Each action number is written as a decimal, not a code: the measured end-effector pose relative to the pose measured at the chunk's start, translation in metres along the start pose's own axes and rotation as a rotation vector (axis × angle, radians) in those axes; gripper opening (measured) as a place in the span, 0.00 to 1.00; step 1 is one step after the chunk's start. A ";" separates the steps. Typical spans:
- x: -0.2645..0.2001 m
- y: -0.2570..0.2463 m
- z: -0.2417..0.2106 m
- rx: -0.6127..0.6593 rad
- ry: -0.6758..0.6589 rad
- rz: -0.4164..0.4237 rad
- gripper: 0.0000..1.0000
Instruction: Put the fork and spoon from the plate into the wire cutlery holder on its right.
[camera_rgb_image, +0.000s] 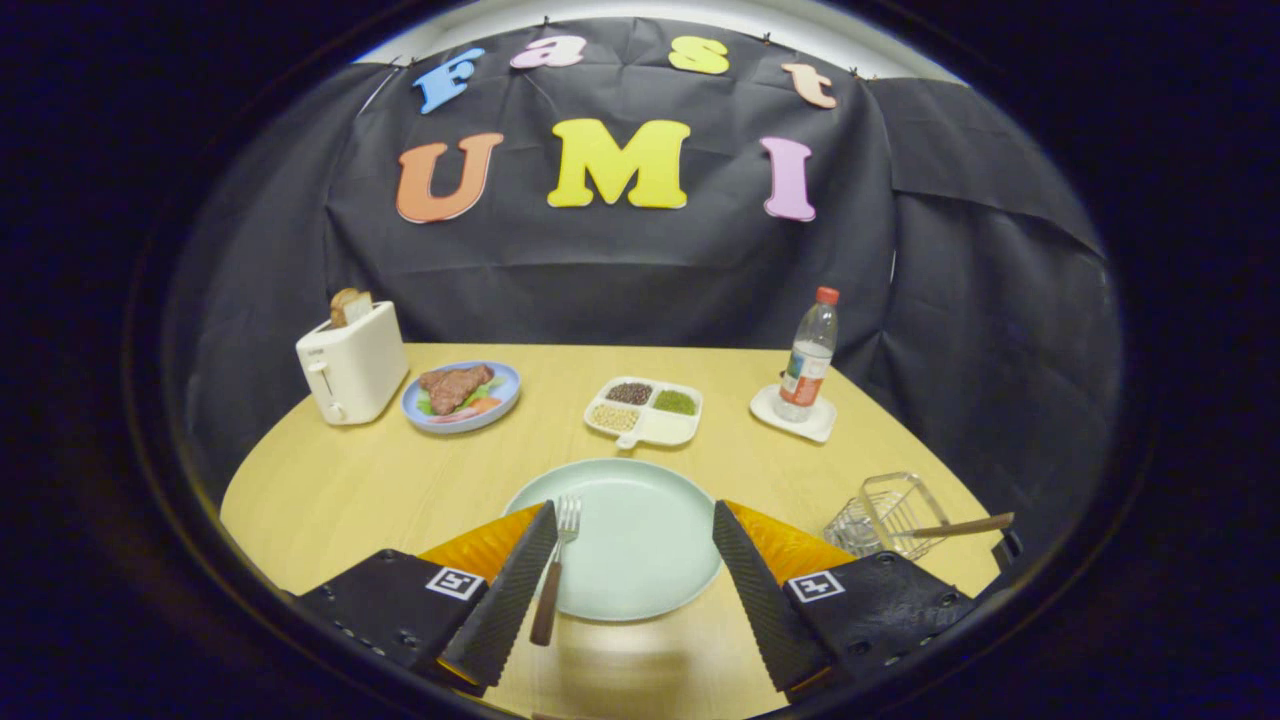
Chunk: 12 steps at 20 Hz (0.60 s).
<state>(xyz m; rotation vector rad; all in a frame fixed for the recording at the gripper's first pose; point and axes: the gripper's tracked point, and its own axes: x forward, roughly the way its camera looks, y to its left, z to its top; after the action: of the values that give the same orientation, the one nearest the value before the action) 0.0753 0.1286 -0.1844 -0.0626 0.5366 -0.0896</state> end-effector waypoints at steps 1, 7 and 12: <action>0.007 0.005 -0.006 -0.001 0.023 0.007 0.94; 0.047 0.030 -0.042 0.009 0.169 0.055 0.94; 0.067 0.040 -0.047 0.027 0.206 0.053 0.94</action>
<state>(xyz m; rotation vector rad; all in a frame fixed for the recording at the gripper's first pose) 0.1109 0.1599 -0.2617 -0.0123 0.7425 -0.0516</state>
